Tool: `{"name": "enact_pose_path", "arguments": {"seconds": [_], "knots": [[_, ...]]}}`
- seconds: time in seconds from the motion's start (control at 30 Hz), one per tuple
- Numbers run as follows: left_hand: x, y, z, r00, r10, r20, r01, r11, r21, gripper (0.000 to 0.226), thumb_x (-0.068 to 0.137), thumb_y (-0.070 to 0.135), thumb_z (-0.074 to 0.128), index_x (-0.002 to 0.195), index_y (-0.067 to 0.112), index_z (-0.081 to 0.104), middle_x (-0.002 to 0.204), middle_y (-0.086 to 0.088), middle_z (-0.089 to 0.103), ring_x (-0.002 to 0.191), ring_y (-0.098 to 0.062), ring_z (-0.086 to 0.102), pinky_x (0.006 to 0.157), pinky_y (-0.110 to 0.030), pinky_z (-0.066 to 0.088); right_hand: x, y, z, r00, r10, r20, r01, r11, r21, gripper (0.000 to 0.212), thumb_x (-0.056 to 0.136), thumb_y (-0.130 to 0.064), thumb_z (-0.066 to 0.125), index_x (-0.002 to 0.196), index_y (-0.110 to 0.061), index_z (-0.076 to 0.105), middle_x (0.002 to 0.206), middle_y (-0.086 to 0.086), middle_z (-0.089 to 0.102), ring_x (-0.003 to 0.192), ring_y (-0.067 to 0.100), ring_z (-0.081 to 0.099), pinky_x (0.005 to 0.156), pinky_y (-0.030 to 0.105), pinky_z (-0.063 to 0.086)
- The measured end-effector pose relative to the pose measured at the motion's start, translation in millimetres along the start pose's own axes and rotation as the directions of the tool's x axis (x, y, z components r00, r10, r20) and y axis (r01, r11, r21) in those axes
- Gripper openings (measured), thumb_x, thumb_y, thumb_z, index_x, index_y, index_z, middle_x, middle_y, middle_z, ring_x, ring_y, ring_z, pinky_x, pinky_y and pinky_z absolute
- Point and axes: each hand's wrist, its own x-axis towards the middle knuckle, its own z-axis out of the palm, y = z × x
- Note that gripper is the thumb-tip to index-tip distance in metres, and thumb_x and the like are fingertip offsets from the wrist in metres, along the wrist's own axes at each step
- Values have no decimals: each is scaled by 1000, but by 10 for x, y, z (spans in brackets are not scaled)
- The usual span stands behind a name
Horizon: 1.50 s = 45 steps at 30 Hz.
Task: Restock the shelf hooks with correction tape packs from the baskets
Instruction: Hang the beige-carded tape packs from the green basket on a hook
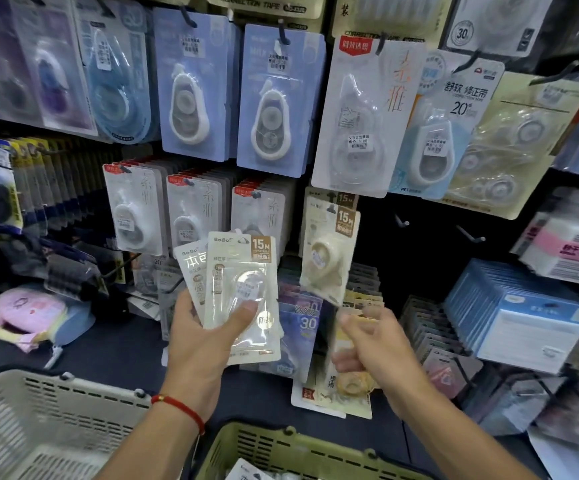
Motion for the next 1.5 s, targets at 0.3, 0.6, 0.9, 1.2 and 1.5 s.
{"name": "enact_pose_path", "arguments": {"seconds": [0.3,0.6,0.9,1.2,1.5], "knots": [[-94,-133,135,995,3,96,-12,995,94,74,60,30,98,124,21,62,112,1,80,100,-19,78,73,-29,64,-218,31,279,931,-225,289,277,948,-154,32,83,-58,77,104,-37,66,97,-4,73,82,27,71,71,44,62],[-60,-130,140,996,-27,83,26,999,21,80,59,49,99,125,20,64,115,-2,79,106,-24,77,84,-42,63,-162,15,243,935,-330,127,341,937,-76,4,108,-28,54,104,-26,55,83,3,76,53,23,70,46,26,51],[20,-153,40,998,-55,42,55,998,5,39,89,4,77,123,19,64,112,-2,80,103,-27,77,87,-51,61,-124,-23,138,941,-322,-107,328,944,37,5,112,-30,43,110,-27,47,64,12,72,51,20,63,53,30,51],[-6,-75,44,998,-58,16,59,998,-28,38,91,-2,71,124,17,65,112,-3,79,103,-29,77,86,-53,61,-113,-82,121,937,-332,-106,344,929,134,6,111,-32,49,110,-26,50,68,17,72,53,32,64,51,37,51],[8,-104,28,1000,3,21,-2,1000,-7,37,90,-6,69,114,22,67,109,1,80,103,-25,77,83,-49,62,-5,25,117,999,-30,-11,31,995,93,33,106,-32,59,131,-21,41,120,5,62,64,27,76,59,36,63]]}}
